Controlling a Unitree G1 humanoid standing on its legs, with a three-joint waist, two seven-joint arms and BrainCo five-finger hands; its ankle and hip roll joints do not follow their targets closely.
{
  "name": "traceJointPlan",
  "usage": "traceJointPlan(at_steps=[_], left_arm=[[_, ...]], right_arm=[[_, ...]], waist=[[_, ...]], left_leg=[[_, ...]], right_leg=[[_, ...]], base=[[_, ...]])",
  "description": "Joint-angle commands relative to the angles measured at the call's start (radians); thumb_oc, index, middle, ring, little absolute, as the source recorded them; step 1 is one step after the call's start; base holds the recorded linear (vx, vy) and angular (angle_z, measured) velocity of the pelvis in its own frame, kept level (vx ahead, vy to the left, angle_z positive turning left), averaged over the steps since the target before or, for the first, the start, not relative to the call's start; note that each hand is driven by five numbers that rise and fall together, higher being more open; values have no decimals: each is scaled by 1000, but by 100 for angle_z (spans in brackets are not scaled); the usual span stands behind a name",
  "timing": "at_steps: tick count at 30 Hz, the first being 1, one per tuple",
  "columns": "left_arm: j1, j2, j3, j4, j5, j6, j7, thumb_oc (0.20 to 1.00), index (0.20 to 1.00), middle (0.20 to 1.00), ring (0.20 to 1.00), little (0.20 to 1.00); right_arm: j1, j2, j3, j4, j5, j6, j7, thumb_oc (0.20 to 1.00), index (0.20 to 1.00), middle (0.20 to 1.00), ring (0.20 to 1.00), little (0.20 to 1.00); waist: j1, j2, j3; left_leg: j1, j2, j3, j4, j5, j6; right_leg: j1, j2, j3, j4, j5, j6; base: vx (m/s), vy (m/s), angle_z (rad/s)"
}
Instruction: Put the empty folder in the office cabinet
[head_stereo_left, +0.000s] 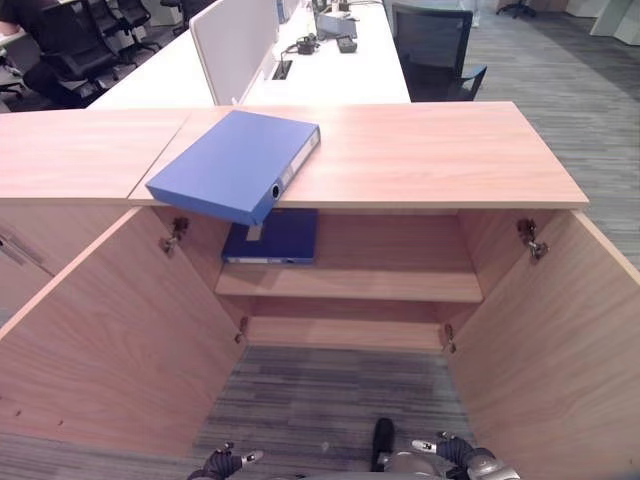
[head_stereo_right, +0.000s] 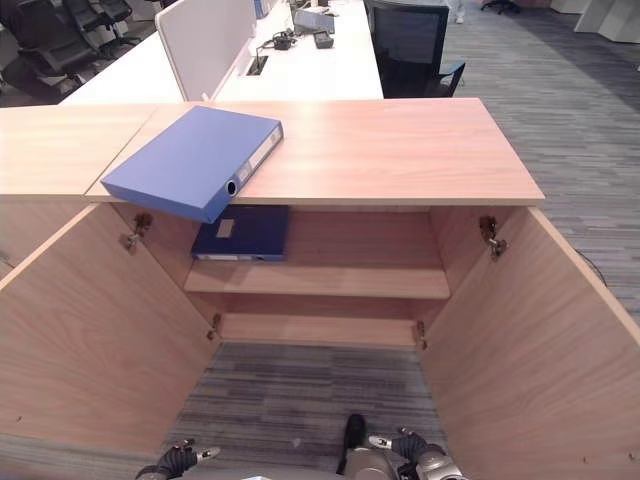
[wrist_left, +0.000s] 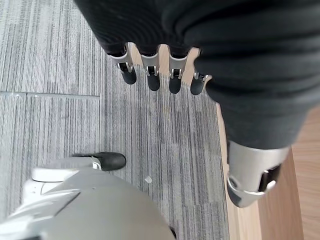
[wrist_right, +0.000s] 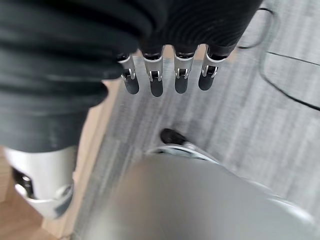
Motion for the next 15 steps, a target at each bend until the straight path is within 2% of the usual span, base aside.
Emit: traceJointPlan(at_steps=[1, 2, 3, 5, 6, 7, 8, 10, 11, 12, 13, 15], left_arm=[[-49, 21, -21, -22, -3, -16, 4, 1000, 1000, 1000, 1000, 1000], [-49, 21, -21, -22, -3, -15, 4, 1000, 1000, 1000, 1000, 1000], [-65, 25, -54, -61, 7, -19, 5, 1000, 1000, 1000, 1000, 1000], [-76, 30, -86, -109, 14, -20, 2, 1000, 1000, 1000, 1000, 1000], [-81, 33, -97, -135, 14, -22, 1, 1000, 1000, 1000, 1000, 1000], [-81, 33, -97, -136, 14, -21, 1, 1000, 1000, 1000, 1000, 1000], [-79, 37, -113, -180, 11, -21, -4, 1000, 1000, 1000, 1000, 1000], [-69, 42, -113, -202, 11, -21, -11, 1000, 1000, 1000, 1000, 1000], [-68, 42, -113, -202, 11, -21, -11, 1000, 1000, 1000, 1000, 1000], [-60, 49, -115, -217, 8, -18, -14, 1000, 1000, 1000, 1000, 1000], [-51, 53, -108, -231, -1, -16, -19, 1000, 1000, 1000, 1000, 1000], [-45, 51, -104, -222, 0, -17, -17, 1000, 1000, 1000, 1000, 1000]], right_arm=[[-21, -15, 45, 8, 5, -17, -12, 1000, 1000, 1000, 1000, 1000], [-21, -15, 45, 8, 5, -17, -12, 1000, 1000, 1000, 1000, 1000], [-24, -22, 37, 8, 21, -18, -16, 1000, 1000, 1000, 1000, 1000], [-27, -33, 39, 5, 27, -18, -23, 1000, 1000, 1000, 1000, 1000], [-29, -37, 37, 6, 29, -16, -26, 1000, 1000, 1000, 1000, 1000], [-29, -37, 37, 7, 29, -16, -26, 1000, 1000, 1000, 1000, 1000], [-30, -41, 36, 15, 28, -12, -30, 1000, 1000, 1000, 1000, 1000], [-25, -46, 36, 21, 21, -9, -28, 1000, 1000, 1000, 1000, 1000], [-25, -46, 36, 21, 21, -9, -28, 1000, 1000, 1000, 1000, 1000], [-27, -53, 41, 20, 10, -9, -28, 1000, 1000, 1000, 1000, 1000], [-32, -53, 41, 19, 9, -9, -28, 1000, 1000, 1000, 1000, 1000], [-27, -53, 39, 17, 9, -12, -29, 1000, 1000, 1000, 1000, 1000]], waist=[[6, -61, 18], [6, -61, 18], [1, -71, 40], [-3, -77, 69], [-9, -81, 77], [-9, -80, 77], [-6, -82, 88], [5, -85, 88], [5, -86, 88], [14, -77, 84], [22, -72, 80], [23, -68, 76]], left_leg=[[-74, -97, 39, 100, -35, -10], [-76, -97, 38, 104, -38, -11], [-144, -79, 78, 263, -41, -46], [-245, -49, 120, 453, 16, -64], [-278, -30, 149, 490, 49, -60], [-281, -29, 148, 494, 48, -60], [-330, 5, 204, 495, 72, -48], [-358, 11, 229, 397, 61, -39], [-356, 10, 230, 395, 62, -39], [-350, 10, 228, 258, 116, -44], [-332, 4, 217, 207, 125, -44], [-317, -2, 206, 176, 139, -48]], right_leg=[[19, -47, 30, 40, -76, 65], [19, -46, 29, 40, -77, 65], [45, -45, 18, 52, -104, 45], [71, -44, -2, 57, -123, 22], [80, -44, -13, 55, -132, 14], [79, -43, -14, 55, -132, 14], [100, -39, -35, 48, -145, 8], [119, -41, -39, 36, -149, 14], [120, -42, -38, 36, -149, 14], [126, -33, -41, 34, -152, 18], [129, -29, -32, 33, -154, 21], [140, -26, -31, 31, -160, 22]], base=[[78, -148, 12], [116, -296, 26], [24, -197, 23], [-17, -214, 26], [-29, -119, 32], [3, -134, 32], [35, -96, 21], [68, -68, 24], [94, 6, 15], [95, 27, -2], [94, 27, -6], [93, 37, -16]])
